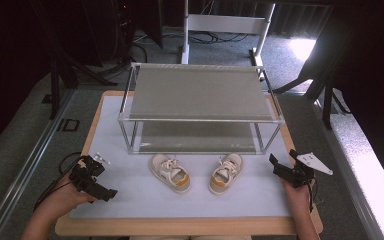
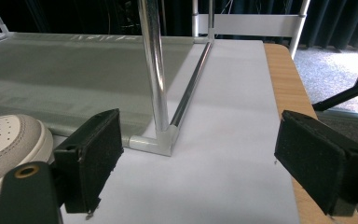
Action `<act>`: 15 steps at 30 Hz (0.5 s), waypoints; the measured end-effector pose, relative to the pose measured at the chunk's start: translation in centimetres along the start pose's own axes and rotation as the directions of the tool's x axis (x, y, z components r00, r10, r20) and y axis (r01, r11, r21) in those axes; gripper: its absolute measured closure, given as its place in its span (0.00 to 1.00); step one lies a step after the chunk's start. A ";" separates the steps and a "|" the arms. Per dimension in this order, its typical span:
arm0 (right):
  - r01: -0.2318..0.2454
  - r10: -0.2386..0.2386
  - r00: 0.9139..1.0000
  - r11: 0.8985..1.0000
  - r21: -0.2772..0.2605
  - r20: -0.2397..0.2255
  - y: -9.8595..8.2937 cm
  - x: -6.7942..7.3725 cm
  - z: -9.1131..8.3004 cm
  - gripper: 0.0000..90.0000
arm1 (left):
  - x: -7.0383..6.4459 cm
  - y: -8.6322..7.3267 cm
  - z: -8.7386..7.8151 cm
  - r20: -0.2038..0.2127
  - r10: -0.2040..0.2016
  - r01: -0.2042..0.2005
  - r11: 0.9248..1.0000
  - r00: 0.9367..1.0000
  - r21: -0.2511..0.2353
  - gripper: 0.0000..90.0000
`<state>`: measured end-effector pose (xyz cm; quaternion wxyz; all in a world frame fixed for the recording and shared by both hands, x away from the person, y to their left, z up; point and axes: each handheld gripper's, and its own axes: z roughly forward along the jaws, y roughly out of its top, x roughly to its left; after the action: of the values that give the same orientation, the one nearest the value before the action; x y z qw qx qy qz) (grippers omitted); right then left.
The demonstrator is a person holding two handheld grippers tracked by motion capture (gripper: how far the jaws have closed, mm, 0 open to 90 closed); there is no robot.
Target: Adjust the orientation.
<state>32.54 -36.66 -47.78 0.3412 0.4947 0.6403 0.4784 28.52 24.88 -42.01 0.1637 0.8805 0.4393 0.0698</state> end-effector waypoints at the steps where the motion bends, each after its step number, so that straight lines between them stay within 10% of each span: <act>1: 0.000 0.000 1.000 1.000 0.000 0.000 0.0 0.0 0.0 0.16 | -0.1 0.1 0.0 -0.001 0.006 -0.006 1.000 1.000 0.002 0.00; 15: -0.004 0.004 1.000 1.000 -0.001 0.001 0.0 0.0 0.0 0.16 | -1.5 2.4 0.0 0.010 0.007 -0.007 1.000 1.000 0.003 0.01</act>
<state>32.53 -36.70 -47.78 0.3407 0.4961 0.6389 0.4792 29.44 22.30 -41.15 0.1644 0.8826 0.4355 0.0653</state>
